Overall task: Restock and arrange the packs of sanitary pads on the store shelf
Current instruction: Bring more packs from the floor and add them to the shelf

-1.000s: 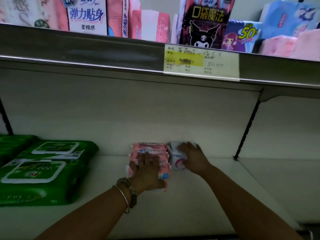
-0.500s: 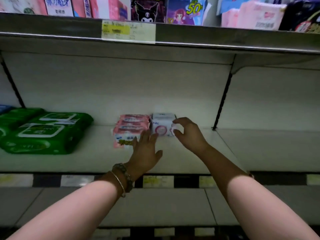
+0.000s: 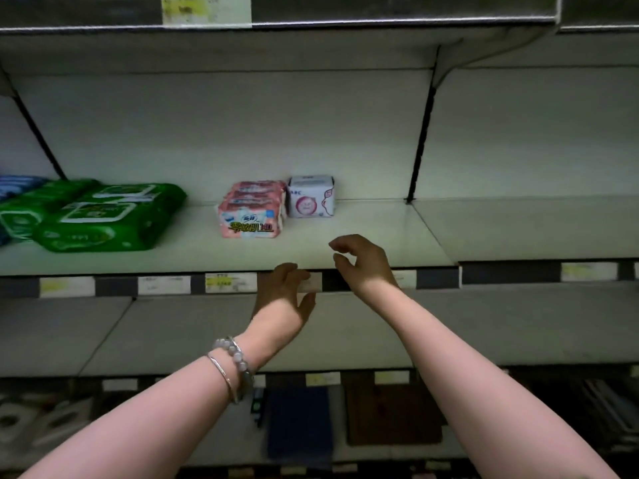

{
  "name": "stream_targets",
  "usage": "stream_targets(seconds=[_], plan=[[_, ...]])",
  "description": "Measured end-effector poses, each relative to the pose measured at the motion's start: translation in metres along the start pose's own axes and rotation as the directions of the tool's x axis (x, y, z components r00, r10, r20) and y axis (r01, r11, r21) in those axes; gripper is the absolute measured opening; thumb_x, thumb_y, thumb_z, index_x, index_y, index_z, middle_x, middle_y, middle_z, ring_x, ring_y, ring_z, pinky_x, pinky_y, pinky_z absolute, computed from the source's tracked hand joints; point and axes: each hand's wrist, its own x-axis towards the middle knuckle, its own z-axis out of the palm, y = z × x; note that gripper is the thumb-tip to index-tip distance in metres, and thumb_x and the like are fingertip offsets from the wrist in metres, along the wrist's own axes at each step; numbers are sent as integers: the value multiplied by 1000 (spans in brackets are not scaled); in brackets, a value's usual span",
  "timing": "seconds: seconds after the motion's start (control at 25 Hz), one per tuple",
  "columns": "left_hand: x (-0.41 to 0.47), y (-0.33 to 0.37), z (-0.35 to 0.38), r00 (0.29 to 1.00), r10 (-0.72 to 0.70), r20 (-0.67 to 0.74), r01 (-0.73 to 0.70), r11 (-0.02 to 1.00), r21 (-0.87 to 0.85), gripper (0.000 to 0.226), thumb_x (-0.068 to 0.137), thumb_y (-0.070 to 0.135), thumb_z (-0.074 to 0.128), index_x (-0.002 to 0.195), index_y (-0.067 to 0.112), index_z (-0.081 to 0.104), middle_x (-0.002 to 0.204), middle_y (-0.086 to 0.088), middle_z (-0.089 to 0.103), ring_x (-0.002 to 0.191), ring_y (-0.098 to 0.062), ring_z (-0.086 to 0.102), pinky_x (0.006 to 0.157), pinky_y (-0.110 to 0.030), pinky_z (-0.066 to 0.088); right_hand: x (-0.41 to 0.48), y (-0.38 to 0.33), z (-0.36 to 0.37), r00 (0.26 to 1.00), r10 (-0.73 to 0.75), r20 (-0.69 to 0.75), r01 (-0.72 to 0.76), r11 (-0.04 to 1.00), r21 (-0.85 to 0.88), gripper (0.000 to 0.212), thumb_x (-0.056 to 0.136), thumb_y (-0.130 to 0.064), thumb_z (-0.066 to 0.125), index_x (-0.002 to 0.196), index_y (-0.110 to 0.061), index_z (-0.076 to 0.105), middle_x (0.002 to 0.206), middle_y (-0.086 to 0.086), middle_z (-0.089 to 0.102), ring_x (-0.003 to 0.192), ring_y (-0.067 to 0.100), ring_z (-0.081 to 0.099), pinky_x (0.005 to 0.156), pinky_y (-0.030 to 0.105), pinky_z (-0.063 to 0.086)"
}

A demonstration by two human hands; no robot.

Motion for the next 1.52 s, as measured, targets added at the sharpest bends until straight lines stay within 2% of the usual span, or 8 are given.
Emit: stream_targets(seconds=[0.08, 0.16, 0.36, 0.6, 1.08, 1.32, 1.44, 1.52], plan=[[-18, 4, -4, 995, -74, 66, 76, 997, -23, 38, 87, 26, 58, 122, 12, 56, 133, -9, 46, 125, -26, 42, 104, -26, 31, -16, -4, 2, 998, 58, -23, -57, 997, 45, 24, 87, 1, 54, 107, -4, 66, 111, 9, 64, 100, 17, 59, 78, 5, 40], [-39, 1, -6, 989, -112, 94, 116, 993, -37, 40, 88, 24, 58, 127, 15, 52, 137, -5, 41, 130, -20, 36, 107, -24, 26, -31, -9, 7, 995, 96, -14, -95, 995, 21, 24, 87, -1, 55, 107, -5, 66, 110, 10, 66, 103, 22, 61, 86, 16, 43], [-130, -40, -20, 961, -215, 175, 238, 964, -121, 37, 89, 23, 57, 125, 14, 52, 129, -1, 44, 125, -17, 42, 104, -21, 28, -99, -31, 53, 980, 198, 27, -199, 980, 16, 24, 85, 0, 54, 105, -5, 68, 105, 8, 68, 91, 12, 57, 79, 12, 38], [-227, -75, -27, 915, -327, 237, 363, 923, -128, 34, 90, 21, 56, 124, 16, 53, 128, 3, 44, 119, -10, 45, 96, -13, 26, -188, -38, 102, 955, 263, 140, -275, 958, 78, 20, 89, -4, 55, 103, -9, 67, 98, -2, 65, 92, 9, 59, 85, 17, 44], [-236, -51, 55, 807, -515, 291, 569, 810, -145, 37, 92, 21, 54, 128, 13, 50, 124, 0, 47, 115, -14, 49, 95, -21, 37, -218, 52, 70, 884, 416, 215, -441, 894, 80, 22, 91, -8, 53, 111, -12, 64, 105, -1, 64, 98, 10, 57, 84, 18, 42], [-265, -79, 110, 634, -687, 356, 745, 665, -43, 34, 91, 21, 56, 120, 4, 53, 109, -12, 53, 92, -28, 58, 80, -34, 49, -227, 122, 102, 837, 491, 241, -524, 846, 96, 19, 90, -3, 55, 106, -7, 65, 104, 4, 64, 95, 12, 57, 78, 13, 41], [-278, -106, 140, 520, -751, 407, 833, 551, -50, 14, 89, 14, 57, 100, 5, 57, 86, -9, 60, 69, -21, 58, 58, -29, 48, -239, 156, 130, 842, 487, 234, -520, 847, 111, 15, 90, -4, 57, 102, -9, 65, 97, -2, 63, 83, -3, 57, 70, 2, 42], [-284, -134, 169, 549, -741, 386, 824, 558, -98, 26, 89, 13, 58, 114, 8, 56, 100, -8, 61, 85, -24, 61, 69, -28, 48, -249, 184, 154, 854, 465, 234, -507, 846, 164, 14, 90, -3, 57, 101, -9, 63, 91, -6, 62, 77, -10, 56, 71, 4, 44]])
